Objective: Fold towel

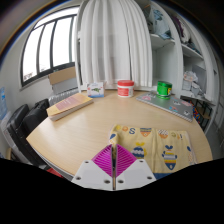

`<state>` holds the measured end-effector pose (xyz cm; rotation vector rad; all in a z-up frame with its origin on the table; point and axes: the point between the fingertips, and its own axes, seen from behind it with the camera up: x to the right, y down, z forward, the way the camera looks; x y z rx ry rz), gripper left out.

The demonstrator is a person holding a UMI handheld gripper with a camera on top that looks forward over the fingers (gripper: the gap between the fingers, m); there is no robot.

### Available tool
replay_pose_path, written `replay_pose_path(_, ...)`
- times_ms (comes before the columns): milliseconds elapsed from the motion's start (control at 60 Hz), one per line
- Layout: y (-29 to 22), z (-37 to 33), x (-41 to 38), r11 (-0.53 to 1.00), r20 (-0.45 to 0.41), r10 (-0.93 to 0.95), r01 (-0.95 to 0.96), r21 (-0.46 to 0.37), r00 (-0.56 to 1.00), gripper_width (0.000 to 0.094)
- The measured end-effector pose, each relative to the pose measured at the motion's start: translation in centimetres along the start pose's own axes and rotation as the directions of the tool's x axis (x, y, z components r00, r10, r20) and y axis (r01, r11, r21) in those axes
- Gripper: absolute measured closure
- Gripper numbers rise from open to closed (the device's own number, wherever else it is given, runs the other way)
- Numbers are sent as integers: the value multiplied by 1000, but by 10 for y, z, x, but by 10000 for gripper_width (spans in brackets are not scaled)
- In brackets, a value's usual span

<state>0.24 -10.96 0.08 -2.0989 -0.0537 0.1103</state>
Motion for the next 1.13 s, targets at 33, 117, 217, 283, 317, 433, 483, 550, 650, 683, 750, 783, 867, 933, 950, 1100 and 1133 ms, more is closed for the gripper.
replay_pose_path(33,-10,-8,3,1000,7,9,-9,26,1000,920)
replay_pose_path(117,-45,-33,20,992,-19,18,-16,126,1000,920)
replay_pose_path(217,-70,-59,50,979,-18,93,-89,186,995,920)
replay_pose_path(283,-74,-68,93,974,-75,123,-106,200,990,919)
replay_pose_path(317,-69,-68,118,976,-123,130,-105,190,984,914)
replay_pose_path(433,-23,-58,179,986,-226,150,-130,99,963,906)
replay_pose_path(483,-5,-52,197,990,-258,141,-132,55,956,902)
replay_pose_path(550,10,-47,210,992,-277,122,-121,23,953,898)
replay_pose_path(650,8,-46,213,989,-253,150,-141,53,956,818)
replay_pose_path(683,7,-52,217,987,-261,157,-148,55,953,699)
replay_pose_path(750,-2,-66,223,988,-272,152,-137,74,950,314)
replay_pose_path(783,-7,-74,225,986,-264,158,-139,92,951,152)
replay_pose_path(867,-10,-94,223,976,-208,205,-184,114,956,102)
replay_pose_path(933,-5,-115,222,965,-165,253,-236,115,953,108)
replay_pose_path(950,-4,-120,221,961,-153,265,-248,118,952,106)
replay_pose_path(1100,13,-176,226,925,-59,361,-350,149,931,106)
replay_pose_path(1133,18,-189,232,920,-56,371,-359,156,927,108)
